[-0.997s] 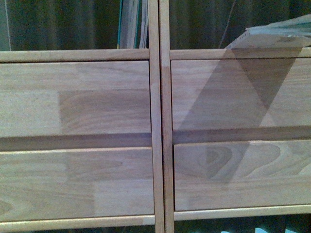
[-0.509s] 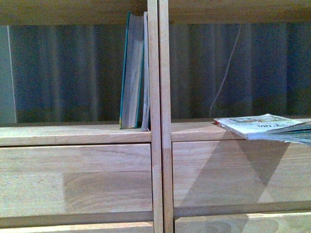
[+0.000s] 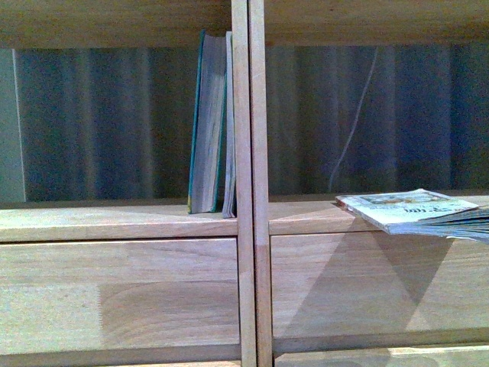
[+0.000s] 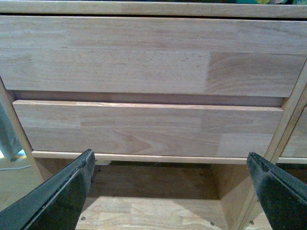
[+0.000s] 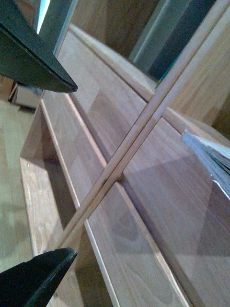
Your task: Organize books on shelf
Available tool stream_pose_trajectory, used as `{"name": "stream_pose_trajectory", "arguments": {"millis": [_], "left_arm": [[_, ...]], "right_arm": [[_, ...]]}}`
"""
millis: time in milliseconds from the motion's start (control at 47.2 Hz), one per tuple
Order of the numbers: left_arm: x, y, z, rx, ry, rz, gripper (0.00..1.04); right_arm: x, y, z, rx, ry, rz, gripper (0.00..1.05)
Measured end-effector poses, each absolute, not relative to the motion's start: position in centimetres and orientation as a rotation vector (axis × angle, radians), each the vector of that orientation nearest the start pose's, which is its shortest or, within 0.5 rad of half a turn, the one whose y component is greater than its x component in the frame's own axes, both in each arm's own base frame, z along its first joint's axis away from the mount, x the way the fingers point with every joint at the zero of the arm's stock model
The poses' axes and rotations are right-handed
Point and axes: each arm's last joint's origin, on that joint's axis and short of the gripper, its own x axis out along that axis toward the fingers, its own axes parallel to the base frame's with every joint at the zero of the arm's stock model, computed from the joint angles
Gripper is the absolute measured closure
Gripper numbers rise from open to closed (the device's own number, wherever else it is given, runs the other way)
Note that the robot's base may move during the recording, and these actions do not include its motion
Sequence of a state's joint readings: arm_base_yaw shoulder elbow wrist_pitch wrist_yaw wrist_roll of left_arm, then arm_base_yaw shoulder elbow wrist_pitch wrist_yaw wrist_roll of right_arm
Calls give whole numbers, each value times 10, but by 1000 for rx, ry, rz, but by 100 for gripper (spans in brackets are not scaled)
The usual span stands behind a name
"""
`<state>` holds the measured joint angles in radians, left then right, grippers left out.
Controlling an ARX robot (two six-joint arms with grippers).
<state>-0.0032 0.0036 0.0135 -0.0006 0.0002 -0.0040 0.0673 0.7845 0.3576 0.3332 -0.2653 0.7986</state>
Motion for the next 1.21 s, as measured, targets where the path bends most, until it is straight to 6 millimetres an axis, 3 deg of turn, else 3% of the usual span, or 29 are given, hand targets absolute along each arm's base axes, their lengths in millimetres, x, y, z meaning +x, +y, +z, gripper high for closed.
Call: {"name": "stream_pose_trajectory", "arguments": {"millis": [276, 445, 573, 933, 1209], "left_arm": [[97, 0, 168, -4, -9, -3, 7], [97, 0, 168, -4, -9, -3, 7], [97, 0, 168, -4, -9, -3, 7], [97, 0, 168, -4, -9, -3, 7], [97, 0, 168, -4, -9, -3, 7]], "right_arm": [[229, 27, 257, 1091, 210, 289, 7], [258, 21, 275, 1221, 144, 257, 7], [280, 15, 277, 1304, 134, 209, 7], [306, 7, 276, 1390, 95, 114, 7], [309, 5, 272, 1396, 76, 49, 51]]}}
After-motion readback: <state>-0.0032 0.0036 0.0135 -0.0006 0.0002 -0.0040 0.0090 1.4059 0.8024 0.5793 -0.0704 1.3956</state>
